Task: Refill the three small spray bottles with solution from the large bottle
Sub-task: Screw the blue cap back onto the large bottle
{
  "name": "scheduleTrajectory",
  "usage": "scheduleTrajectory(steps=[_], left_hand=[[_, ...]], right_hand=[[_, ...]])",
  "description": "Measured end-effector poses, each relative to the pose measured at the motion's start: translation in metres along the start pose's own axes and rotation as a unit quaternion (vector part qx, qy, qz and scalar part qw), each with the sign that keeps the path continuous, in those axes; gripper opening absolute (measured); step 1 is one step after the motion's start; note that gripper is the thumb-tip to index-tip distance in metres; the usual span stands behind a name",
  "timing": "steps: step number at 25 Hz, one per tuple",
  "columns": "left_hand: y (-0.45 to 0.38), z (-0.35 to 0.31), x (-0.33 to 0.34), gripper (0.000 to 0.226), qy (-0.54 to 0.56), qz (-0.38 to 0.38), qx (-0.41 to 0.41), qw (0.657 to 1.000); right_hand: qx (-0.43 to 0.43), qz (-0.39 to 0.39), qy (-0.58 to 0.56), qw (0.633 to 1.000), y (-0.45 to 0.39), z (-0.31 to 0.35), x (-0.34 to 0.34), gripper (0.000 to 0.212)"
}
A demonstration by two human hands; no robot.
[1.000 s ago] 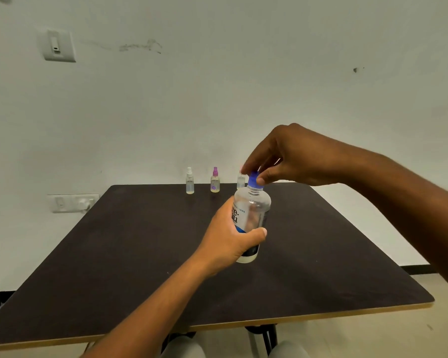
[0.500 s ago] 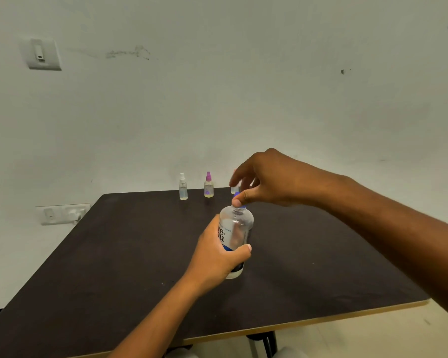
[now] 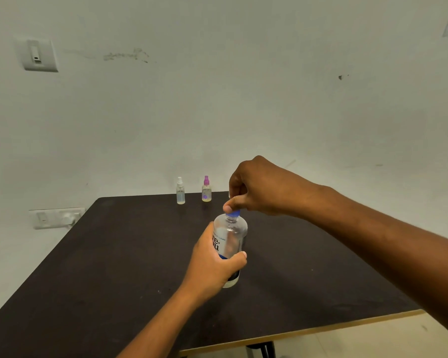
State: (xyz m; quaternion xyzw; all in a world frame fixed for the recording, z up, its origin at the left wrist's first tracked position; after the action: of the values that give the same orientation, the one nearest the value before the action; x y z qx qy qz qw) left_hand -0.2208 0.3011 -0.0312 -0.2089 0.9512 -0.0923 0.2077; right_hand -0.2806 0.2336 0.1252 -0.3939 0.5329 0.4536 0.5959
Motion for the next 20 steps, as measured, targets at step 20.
scheduleTrajectory(steps=[20], left_hand=[[-0.012, -0.009, -0.016, 0.061, -0.002, -0.017, 0.006, 1.000]], right_hand=[[-0.033, -0.002, -0.012, 0.999, 0.002, 0.009, -0.021, 0.029]])
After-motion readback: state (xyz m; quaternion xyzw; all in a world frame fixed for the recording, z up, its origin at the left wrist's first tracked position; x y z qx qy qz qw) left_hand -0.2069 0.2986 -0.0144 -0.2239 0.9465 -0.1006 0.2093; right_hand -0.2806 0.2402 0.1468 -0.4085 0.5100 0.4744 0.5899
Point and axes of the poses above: each hand's wrist, its own y-axis away from the middle knuckle, its own x-axis out of the palm, z = x × y, the point moved 9 cm from there along -y, towards the middle knuckle, and after that the axes turned 15 degrees about z, right-handed, at the moved point
